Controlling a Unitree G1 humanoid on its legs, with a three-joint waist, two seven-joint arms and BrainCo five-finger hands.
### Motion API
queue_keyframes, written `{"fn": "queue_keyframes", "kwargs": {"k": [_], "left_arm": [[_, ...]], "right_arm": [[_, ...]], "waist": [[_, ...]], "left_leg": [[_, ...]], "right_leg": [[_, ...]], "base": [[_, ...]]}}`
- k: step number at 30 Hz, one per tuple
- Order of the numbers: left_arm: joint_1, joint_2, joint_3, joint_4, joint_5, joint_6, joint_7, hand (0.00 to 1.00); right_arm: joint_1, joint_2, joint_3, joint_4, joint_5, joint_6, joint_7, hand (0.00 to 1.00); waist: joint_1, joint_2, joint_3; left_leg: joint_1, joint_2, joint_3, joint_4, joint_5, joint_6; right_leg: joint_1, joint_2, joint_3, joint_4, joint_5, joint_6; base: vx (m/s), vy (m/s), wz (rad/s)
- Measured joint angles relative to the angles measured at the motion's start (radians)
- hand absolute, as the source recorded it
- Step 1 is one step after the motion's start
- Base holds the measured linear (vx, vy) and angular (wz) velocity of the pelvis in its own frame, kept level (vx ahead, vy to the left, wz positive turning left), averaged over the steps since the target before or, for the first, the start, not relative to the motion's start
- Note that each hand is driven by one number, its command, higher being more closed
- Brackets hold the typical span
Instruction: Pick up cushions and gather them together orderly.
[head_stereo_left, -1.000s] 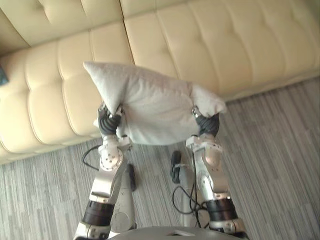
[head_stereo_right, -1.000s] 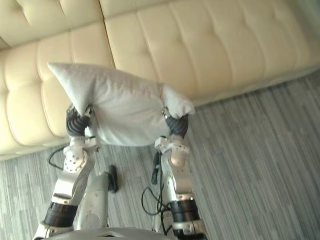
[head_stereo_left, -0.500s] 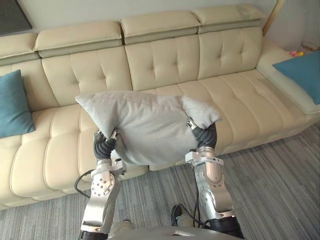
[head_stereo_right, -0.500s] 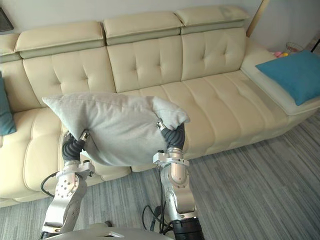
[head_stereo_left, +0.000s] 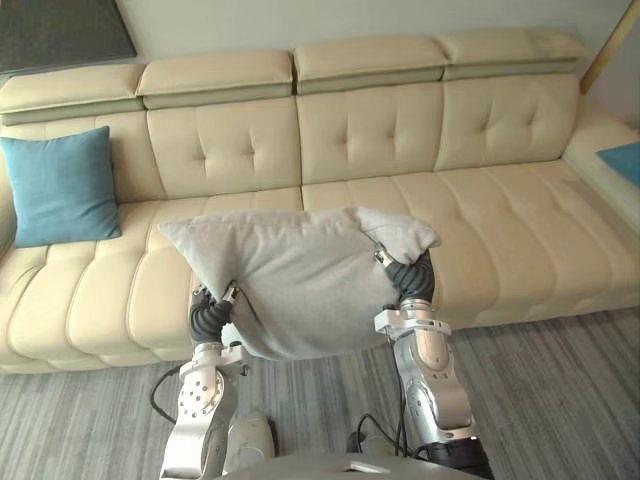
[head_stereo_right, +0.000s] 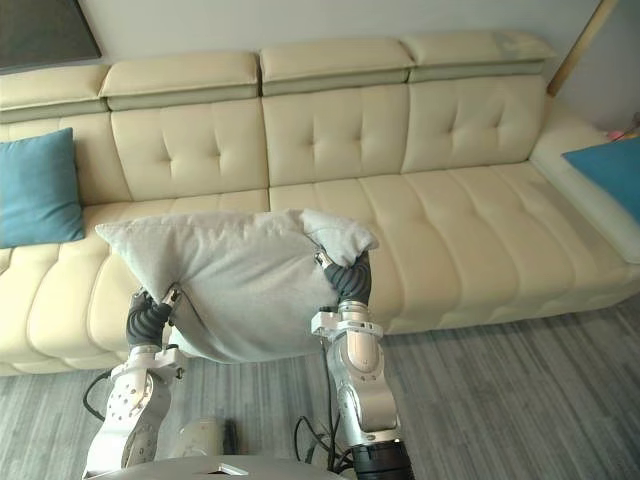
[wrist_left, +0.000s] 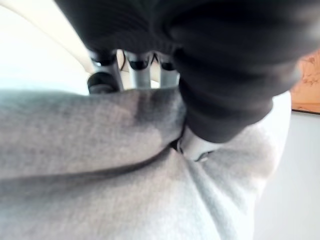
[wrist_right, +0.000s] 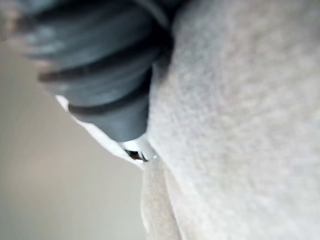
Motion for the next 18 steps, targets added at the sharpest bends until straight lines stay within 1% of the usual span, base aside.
{"fn": "queue_keyframes", "kwargs": {"k": [1,2,3,4,5,6,7,8,9,10,11,12,13,14,15,16,17,18], "left_arm": [[0.003,-0.001,0.001,0.000,0.000,0.000,0.000,1.00],[0.009,-0.012,0.002,0.000,0.002,0.000,0.000,1.00],[0.010,-0.019,0.014,-0.003,0.002,0.000,0.001,1.00],[0.013,-0.018,0.024,-0.011,0.001,-0.001,0.003,1.00],[0.015,-0.014,0.030,-0.011,0.001,-0.003,0.003,1.00],[0.028,-0.015,0.045,-0.011,0.000,-0.003,0.006,1.00],[0.044,-0.017,0.048,-0.011,-0.001,-0.003,0.009,1.00],[0.043,-0.015,0.045,-0.011,-0.002,-0.003,0.006,1.00],[0.037,-0.015,0.046,-0.011,-0.002,-0.003,0.003,1.00],[0.027,-0.013,0.050,-0.008,-0.002,-0.003,0.002,1.00],[0.021,-0.009,0.050,-0.004,-0.002,-0.003,0.002,1.00],[0.017,-0.003,0.048,0.002,-0.002,-0.003,0.002,1.00],[0.001,0.010,0.049,0.030,-0.002,-0.002,0.002,1.00],[-0.001,0.017,0.050,0.037,-0.002,-0.001,0.002,1.00],[0.005,0.035,0.053,0.038,-0.002,-0.001,0.004,1.00],[0.005,0.039,0.053,0.038,-0.001,-0.001,0.004,1.00],[0.001,0.048,0.054,0.037,-0.001,-0.001,0.004,1.00],[0.001,0.051,0.051,0.037,-0.001,-0.001,0.003,1.00]], "right_arm": [[0.000,0.000,0.002,0.000,0.000,0.001,0.000,1.00],[-0.001,-0.001,0.011,0.002,-0.008,0.001,0.000,1.00],[-0.007,-0.002,0.020,0.002,-0.018,0.003,0.000,1.00],[-0.012,0.006,0.028,0.002,-0.027,0.005,0.000,1.00],[-0.012,0.007,0.033,0.003,-0.030,0.007,0.000,1.00],[-0.018,0.011,0.046,0.003,-0.037,0.010,0.001,1.00],[-0.025,0.001,0.055,0.004,-0.038,0.012,0.005,1.00],[-0.031,0.005,0.052,0.005,-0.038,0.013,0.008,1.00],[-0.037,0.005,0.048,0.007,-0.038,0.013,0.008,1.00],[-0.048,0.006,0.045,0.031,-0.038,0.012,0.009,1.00],[-0.050,0.003,0.039,0.059,-0.038,0.011,0.010,1.00],[-0.051,0.004,0.031,0.095,-0.038,0.012,0.011,1.00],[-0.051,0.017,0.014,0.144,-0.038,0.018,0.024,1.00],[-0.054,0.023,0.011,0.167,-0.038,0.021,0.028,1.00],[-0.059,0.027,0.011,0.204,-0.037,0.024,0.035,1.00],[-0.059,0.027,0.012,0.209,-0.038,0.025,0.038,1.00],[-0.060,0.023,0.012,0.227,-0.038,0.025,0.048,1.00],[-0.061,0.020,0.011,0.240,-0.038,0.025,0.049,1.00]], "waist": [[0.005,0.000,0.000],[0.006,0.012,-0.008],[0.016,0.016,-0.008],[0.017,0.015,-0.007],[0.020,0.003,-0.001],[0.039,-0.024,-0.008],[0.043,-0.008,-0.008],[0.038,0.001,-0.029],[0.035,-0.005,-0.035],[0.033,-0.043,-0.064],[0.017,-0.074,-0.084],[0.005,-0.094,-0.092],[0.006,-0.104,-0.093],[0.008,-0.105,-0.094],[0.017,-0.109,-0.097],[0.023,-0.108,-0.097],[0.029,-0.099,-0.098],[0.028,-0.099,-0.098]], "left_leg": [[0.012,-0.005,0.004,-0.025,0.013,-0.019],[0.045,-0.020,0.010,-0.074,0.040,-0.041],[0.042,-0.013,0.026,-0.075,0.040,-0.042],[0.015,0.011,0.048,-0.005,0.039,-0.048],[0.011,0.017,0.066,0.052,0.035,-0.048],[-0.003,0.018,0.091,0.168,-0.037,-0.053],[-0.041,0.036,0.069,0.253,-0.070,-0.033],[-0.099,0.020,0.000,0.284,-0.086,0.011],[-0.121,0.009,-0.007,0.270,-0.073,0.030],[-0.131,-0.030,0.033,0.241,-0.057,0.046],[-0.136,-0.057,0.054,0.230,-0.067,0.064],[-0.132,-0.069,0.075,0.226,-0.077,0.082],[-0.109,-0.074,0.106,0.214,-0.088,0.107],[-0.093,-0.076,0.118,0.202,-0.092,0.114],[-0.046,-0.087,0.146,0.159,-0.094,0.119],[-0.032,-0.090,0.151,0.144,-0.093,0.122],[0.019,-0.095,0.151,0.088,-0.092,0.123],[0.048,-0.098,0.146,0.061,-0.092,0.124]], "right_leg": [[0.000,-0.004,0.012,-0.005,0.002,0.003],[0.006,0.005,0.035,-0.045,0.006,0.012],[0.006,0.023,0.045,-0.022,-0.001,0.013],[-0.003,0.028,0.038,0.086,-0.028,0.002],[0.024,0.031,0.043,0.113,-0.040,0.009],[0.074,0.015,0.076,0.076,-0.087,0.069],[0.090,0.041,0.103,0.053,-0.086,0.058],[0.076,0.041,0.128,0.039,-0.088,0.062],[0.058,0.029,0.134,0.044,-0.093,0.071],[-0.001,-0.010,0.181,0.080,-0.115,0.100],[-0.019,-0.035,0.202,0.070,-0.120,0.107],[-0.016,-0.046,0.212,0.071,-0.106,0.128],[-0.037,-0.052,0.241,0.191,-0.107,0.173],[-0.043,-0.053,0.237,0.245,-0.093,0.201],[-0.049,-0.057,0.209,0.313,-0.037,0.229],[-0.049,-0.063,0.189,0.314,-0.018,0.224],[-0.051,-0.084,0.113,0.351,0.052,0.208],[-0.051,-0.092,0.086,0.380,0.083,0.192]], "base": [[0.08,0.187,-0.10],[0.09,0.139,-0.29],[0.11,0.153,-0.28],[0.10,0.101,-0.20],[0.11,0.062,-0.29],[0.13,0.056,-0.48],[0.25,0.184,-0.72],[0.23,0.233,-0.54],[0.27,0.283,-0.65],[0.25,0.211,-0.46],[0.35,0.228,-0.47],[0.45,0.197,-0.27],[0.41,0.158,-0.29],[0.50,0.179,-0.50],[0.39,0.148,-0.46],[0.48,0.178,-0.47],[0.31,0.104,-0.17],[0.36,0.083,0.04]]}}
